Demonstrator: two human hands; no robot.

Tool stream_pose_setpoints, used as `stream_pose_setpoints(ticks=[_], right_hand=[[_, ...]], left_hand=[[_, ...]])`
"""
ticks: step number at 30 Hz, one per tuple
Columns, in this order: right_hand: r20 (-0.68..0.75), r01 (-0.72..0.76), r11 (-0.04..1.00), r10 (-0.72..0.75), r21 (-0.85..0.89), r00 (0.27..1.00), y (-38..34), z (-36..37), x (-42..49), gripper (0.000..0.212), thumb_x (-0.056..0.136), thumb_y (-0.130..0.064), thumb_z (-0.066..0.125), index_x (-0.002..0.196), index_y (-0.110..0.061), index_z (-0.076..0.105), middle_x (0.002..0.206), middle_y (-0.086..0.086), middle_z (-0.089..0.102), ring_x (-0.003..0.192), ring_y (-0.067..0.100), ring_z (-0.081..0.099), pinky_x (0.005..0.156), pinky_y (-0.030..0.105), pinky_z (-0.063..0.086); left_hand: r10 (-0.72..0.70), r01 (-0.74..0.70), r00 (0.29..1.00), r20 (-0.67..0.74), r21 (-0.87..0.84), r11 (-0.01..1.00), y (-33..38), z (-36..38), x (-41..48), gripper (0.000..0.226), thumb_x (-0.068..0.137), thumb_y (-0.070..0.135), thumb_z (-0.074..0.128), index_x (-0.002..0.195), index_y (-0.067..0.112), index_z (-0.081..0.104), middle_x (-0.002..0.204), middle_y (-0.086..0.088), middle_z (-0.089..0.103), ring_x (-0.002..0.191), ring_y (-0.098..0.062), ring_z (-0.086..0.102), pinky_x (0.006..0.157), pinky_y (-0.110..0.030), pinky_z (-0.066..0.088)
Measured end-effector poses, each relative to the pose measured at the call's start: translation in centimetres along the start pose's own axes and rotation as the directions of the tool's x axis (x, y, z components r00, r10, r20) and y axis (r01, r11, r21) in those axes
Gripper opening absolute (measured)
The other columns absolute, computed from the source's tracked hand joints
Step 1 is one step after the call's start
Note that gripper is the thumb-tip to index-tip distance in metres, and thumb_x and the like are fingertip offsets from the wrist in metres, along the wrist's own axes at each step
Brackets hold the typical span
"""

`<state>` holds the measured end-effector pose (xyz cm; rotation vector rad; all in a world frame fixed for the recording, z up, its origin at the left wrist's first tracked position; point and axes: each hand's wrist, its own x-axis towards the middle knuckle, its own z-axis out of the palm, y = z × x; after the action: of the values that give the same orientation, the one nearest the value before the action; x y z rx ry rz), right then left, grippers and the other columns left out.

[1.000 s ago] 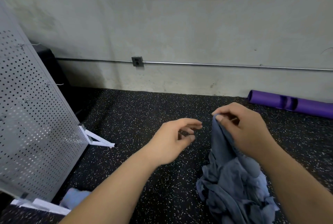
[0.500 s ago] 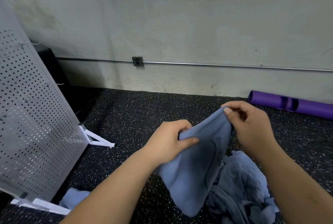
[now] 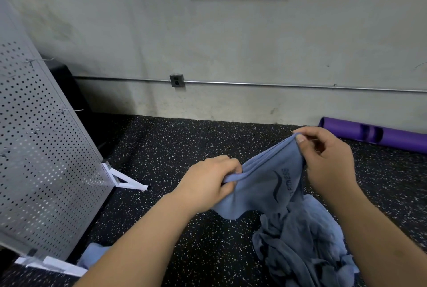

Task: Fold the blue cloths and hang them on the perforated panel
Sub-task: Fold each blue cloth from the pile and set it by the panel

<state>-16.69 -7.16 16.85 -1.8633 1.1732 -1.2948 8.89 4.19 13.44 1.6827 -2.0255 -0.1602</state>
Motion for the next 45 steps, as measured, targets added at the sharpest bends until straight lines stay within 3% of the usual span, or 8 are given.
stream_pose_setpoints(ticks=[6,9,14,20,26,31,37,45], right_hand=[[-0.055,-0.024,1.0,0.024,-0.002,0.998,0.0,-0.2,-0.2,0.013,0.104,-0.025,0.068,0.106,-0.035,0.075,0.088,-0.001,0.072,0.072,0.013,0.061,0.063,0.019,0.048],[-0.085,-0.067,0.998,0.065,-0.013,0.994,0.3,-0.6,0.1,0.012,0.105,-0.025,0.066,0.107,-0.033,0.075,0.086,0.004,0.071,0.069,0.013,0.057,0.065,0.028,0.047],[-0.188,-0.174,0.983,0.182,0.054,0.965,1.6,-1.4,0.9,0.013,0.106,-0.02,0.065,0.107,-0.026,0.075,0.095,0.003,0.072,0.075,0.009,0.059,0.065,0.014,0.046],[-0.141,-0.218,0.976,0.212,-0.023,0.967,3.6,-2.2,1.3,0.011,0.104,-0.019,0.067,0.103,-0.026,0.076,0.087,-0.002,0.071,0.082,0.024,0.066,0.069,0.026,0.046],[-0.02,-0.158,0.973,0.157,-0.169,0.987,3.2,-2.3,1.1,0.012,0.1,-0.021,0.073,0.102,-0.033,0.077,0.083,-0.007,0.074,0.071,0.009,0.064,0.063,0.025,0.044],[0.051,-0.082,0.977,0.094,-0.197,0.994,2.8,-1.9,0.9,0.017,0.1,-0.021,0.074,0.107,-0.036,0.077,0.091,-0.013,0.075,0.079,0.002,0.066,0.066,0.013,0.044],[0.044,-0.058,0.989,0.065,-0.135,0.997,2.2,-1.1,0.8,0.016,0.1,-0.019,0.074,0.106,-0.034,0.078,0.091,-0.012,0.075,0.083,0.007,0.069,0.071,0.022,0.05],[0.007,-0.091,0.994,0.092,-0.066,0.996,1.7,-0.8,0.7,0.014,0.104,-0.019,0.068,0.105,-0.033,0.073,0.094,-0.012,0.075,0.077,-0.006,0.064,0.065,0.008,0.044]], left_hand=[[-0.112,0.113,0.99,0.088,-0.013,0.993,-0.5,-0.1,-0.4,0.012,0.085,0.029,0.071,0.09,0.032,0.06,0.077,0.018,0.066,0.071,-0.005,0.061,0.068,-0.033,0.055],[-0.076,0.083,0.996,0.038,-0.218,0.972,0.0,-0.4,-0.3,0.023,0.081,0.019,0.08,0.077,0.024,0.058,0.08,0.009,0.064,0.073,-0.01,0.061,0.07,-0.035,0.053],[-0.167,0.166,0.985,0.053,-0.583,0.796,-0.4,-1.4,-0.1,0.042,0.085,0.02,0.09,0.068,0.014,0.052,0.073,-0.005,0.064,0.066,-0.014,0.051,0.062,-0.031,0.039],[-0.149,0.133,0.987,-0.063,-0.201,0.97,-3.3,-3.0,-1.1,0.023,0.091,0.051,0.078,0.085,0.03,0.069,0.088,0.022,0.067,0.086,-0.004,0.056,0.082,-0.032,0.046],[-0.111,0.118,0.966,-0.234,0.016,0.993,-5.4,-4.2,-1.3,0.006,0.098,0.028,0.076,0.1,0.034,0.075,0.092,0.02,0.066,0.09,-0.005,0.061,0.084,-0.04,0.055],[-0.268,0.273,0.888,-0.375,-0.042,0.961,-5.0,-4.9,-1.4,0.02,0.09,0.022,0.084,0.103,0.034,0.075,0.086,0.021,0.069,0.079,0.0,0.063,0.079,-0.031,0.057],[-0.407,0.419,0.786,-0.466,-0.083,0.904,-4.4,-5.2,-0.7,0.015,0.089,0.021,0.084,0.102,0.028,0.081,0.089,0.015,0.072,0.074,0.002,0.06,0.073,-0.01,0.04],[-0.348,0.353,0.823,-0.45,-0.075,0.933,-4.5,-5.5,-0.8,0.015,0.086,0.021,0.086,0.086,0.031,0.075,0.117,0.015,0.056,0.098,-0.004,0.056,0.085,-0.03,0.049]])
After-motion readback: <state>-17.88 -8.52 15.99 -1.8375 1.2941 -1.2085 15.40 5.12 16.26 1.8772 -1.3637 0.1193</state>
